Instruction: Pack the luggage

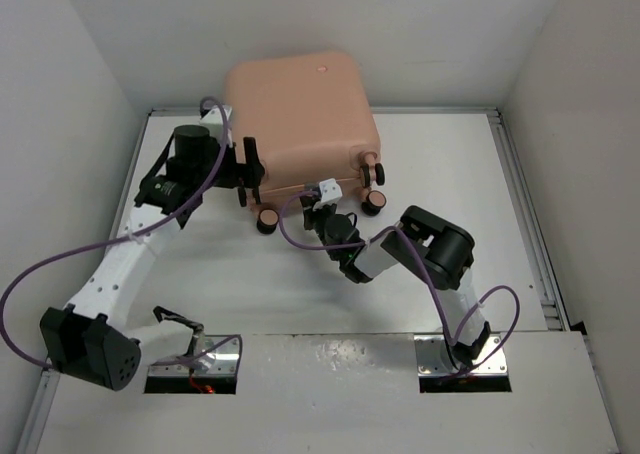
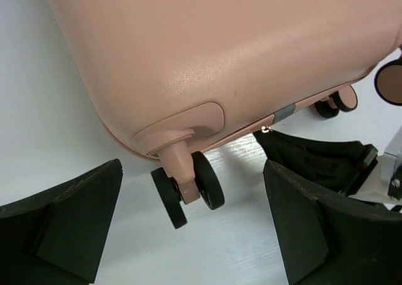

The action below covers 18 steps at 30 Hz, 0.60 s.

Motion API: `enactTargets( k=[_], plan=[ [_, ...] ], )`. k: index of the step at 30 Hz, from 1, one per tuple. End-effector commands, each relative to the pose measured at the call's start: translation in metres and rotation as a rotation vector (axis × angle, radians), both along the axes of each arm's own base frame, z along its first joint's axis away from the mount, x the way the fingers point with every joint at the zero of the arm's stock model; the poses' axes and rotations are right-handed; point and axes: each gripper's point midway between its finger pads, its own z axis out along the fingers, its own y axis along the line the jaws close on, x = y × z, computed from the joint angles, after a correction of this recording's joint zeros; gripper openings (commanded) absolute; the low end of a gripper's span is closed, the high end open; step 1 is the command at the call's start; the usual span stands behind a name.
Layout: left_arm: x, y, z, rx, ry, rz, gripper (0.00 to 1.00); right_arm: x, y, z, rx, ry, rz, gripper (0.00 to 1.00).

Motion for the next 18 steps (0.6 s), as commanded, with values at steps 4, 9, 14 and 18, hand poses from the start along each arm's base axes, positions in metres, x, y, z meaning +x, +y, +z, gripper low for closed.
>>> enactTargets(
  k=[4,9,14,18],
  plan=[
    [0.006,0.001,-0.040,-0.003,0.212,0.103,1.00,0.001,-0.010,0.062,0.162,-0.143,-0.035,0.00],
    [0.009,-0.005,-0.053,0.033,0.264,0.092,1.00,0.001,-0.016,0.060,0.155,-0.137,-0.044,0.00],
    [0.017,0.000,-0.067,0.014,0.307,0.134,1.00,0.004,-0.020,0.060,0.155,-0.139,-0.050,0.00],
    [0.025,0.000,-0.078,0.005,0.329,0.142,0.85,0.007,-0.023,0.060,0.155,-0.142,-0.058,0.00]
  ],
)
